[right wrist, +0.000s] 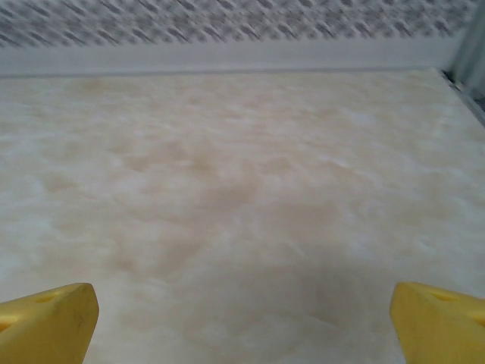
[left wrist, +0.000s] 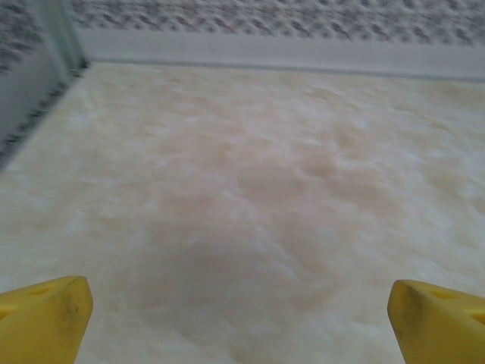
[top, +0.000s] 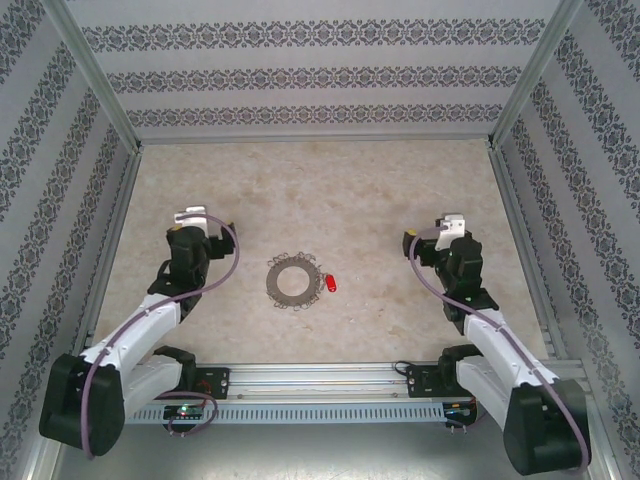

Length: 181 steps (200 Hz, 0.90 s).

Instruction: Put the keys on the keyring

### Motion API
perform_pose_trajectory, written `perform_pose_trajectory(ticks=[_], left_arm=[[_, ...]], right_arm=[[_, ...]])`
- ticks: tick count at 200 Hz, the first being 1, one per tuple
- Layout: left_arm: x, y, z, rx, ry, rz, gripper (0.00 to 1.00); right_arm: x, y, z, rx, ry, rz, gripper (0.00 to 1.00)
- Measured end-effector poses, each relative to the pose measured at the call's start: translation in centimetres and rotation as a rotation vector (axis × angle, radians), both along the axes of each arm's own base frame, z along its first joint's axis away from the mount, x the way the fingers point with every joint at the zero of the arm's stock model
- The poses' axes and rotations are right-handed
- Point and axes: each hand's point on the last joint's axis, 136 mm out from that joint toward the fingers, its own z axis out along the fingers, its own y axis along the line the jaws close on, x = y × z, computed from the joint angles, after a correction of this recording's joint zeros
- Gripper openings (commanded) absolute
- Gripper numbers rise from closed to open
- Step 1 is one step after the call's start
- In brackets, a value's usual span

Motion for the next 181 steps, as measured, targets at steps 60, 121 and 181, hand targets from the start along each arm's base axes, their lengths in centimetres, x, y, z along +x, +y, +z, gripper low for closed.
perform_pose_trajectory(ticks=[60, 121, 181], left_arm=[[2.0, 2.1, -6.3, 0.062, 0.075, 0.021, 1.00], [3.7, 2.3, -9.6, 0.056, 0.041, -0.072, 1.00], [4.3, 2.3, -8.5, 0.041, -0.015, -0.090, 1.00]], right_arm=[[2.8, -1.7, -5.1, -0.048, 0.045, -0.041, 0.98], [6.6, -2.9, -5.2, -0.022, 0.026, -0.075, 0.98], [7.1, -2.3, -4.5, -0.033, 0.003, -0.074, 0.98]])
